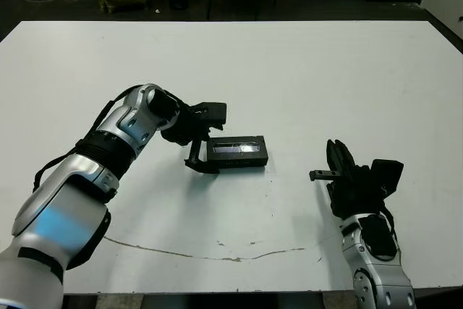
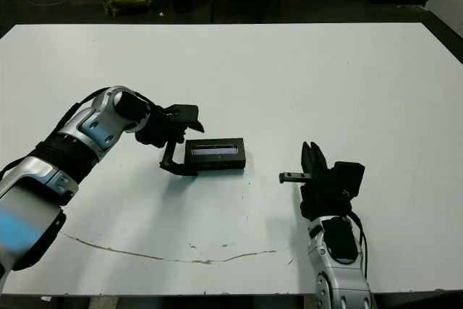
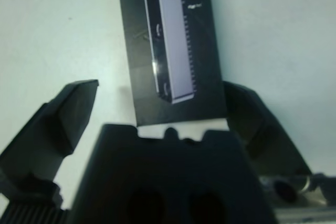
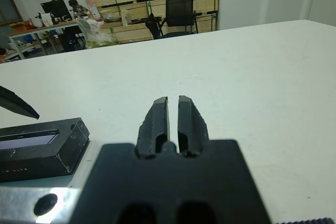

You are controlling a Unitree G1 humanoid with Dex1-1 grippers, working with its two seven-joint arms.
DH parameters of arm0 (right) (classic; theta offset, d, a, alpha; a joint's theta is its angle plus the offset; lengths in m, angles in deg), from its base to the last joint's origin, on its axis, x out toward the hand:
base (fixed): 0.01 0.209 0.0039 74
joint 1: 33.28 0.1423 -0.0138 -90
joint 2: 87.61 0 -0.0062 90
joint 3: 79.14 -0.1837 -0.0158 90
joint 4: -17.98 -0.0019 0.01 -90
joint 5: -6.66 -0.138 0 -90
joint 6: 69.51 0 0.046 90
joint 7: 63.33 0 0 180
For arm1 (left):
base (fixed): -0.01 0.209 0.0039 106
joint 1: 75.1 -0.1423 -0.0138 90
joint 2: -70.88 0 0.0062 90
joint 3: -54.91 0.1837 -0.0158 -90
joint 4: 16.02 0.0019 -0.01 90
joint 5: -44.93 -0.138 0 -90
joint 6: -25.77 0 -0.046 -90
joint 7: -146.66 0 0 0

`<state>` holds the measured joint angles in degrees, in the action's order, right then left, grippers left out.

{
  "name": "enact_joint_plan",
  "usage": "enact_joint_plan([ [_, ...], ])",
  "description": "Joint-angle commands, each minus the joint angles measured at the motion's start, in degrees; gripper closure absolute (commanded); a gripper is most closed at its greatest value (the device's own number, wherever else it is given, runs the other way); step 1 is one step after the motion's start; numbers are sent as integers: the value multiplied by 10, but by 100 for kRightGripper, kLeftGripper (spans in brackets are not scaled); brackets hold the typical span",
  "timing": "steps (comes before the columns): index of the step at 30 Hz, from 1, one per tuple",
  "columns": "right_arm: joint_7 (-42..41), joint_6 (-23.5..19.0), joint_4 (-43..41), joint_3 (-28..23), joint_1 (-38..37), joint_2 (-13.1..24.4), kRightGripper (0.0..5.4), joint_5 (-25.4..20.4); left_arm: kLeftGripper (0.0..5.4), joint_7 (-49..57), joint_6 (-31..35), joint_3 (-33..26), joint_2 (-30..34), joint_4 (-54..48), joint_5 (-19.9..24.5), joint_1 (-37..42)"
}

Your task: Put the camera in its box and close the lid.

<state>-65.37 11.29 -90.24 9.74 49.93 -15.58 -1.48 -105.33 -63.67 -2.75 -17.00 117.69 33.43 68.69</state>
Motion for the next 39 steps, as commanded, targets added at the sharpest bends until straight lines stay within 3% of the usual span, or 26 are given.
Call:
enact_joint_plan([
  [1,1,-6,5,-4,-6,1,540,-4,1,-6,3,27,9,25,-38,-39],
  [6,1,-1,6,-3,-7,1,540,-2,1,-11,-26,29,14,31,-41,-37],
  [12,1,-5,4,-3,-8,1,540,-2,1,-35,-65,4,27,21,-13,-43],
  [19,0,-5,8,-5,-5,2,540,-2,1,-100,25,-73,54,-114,91,-84],
  [26,-1,-7,6,-4,-5,2,540,-4,1,-78,89,-119,68,-215,138,-106],
  [29,0,-10,3,-4,-6,2,540,-3,1,-19,126,-143,70,-262,138,-119],
  [39,1,-17,-1,-4,-7,2,540,-3,1,212,152,-173,76,-332,56,-144],
])
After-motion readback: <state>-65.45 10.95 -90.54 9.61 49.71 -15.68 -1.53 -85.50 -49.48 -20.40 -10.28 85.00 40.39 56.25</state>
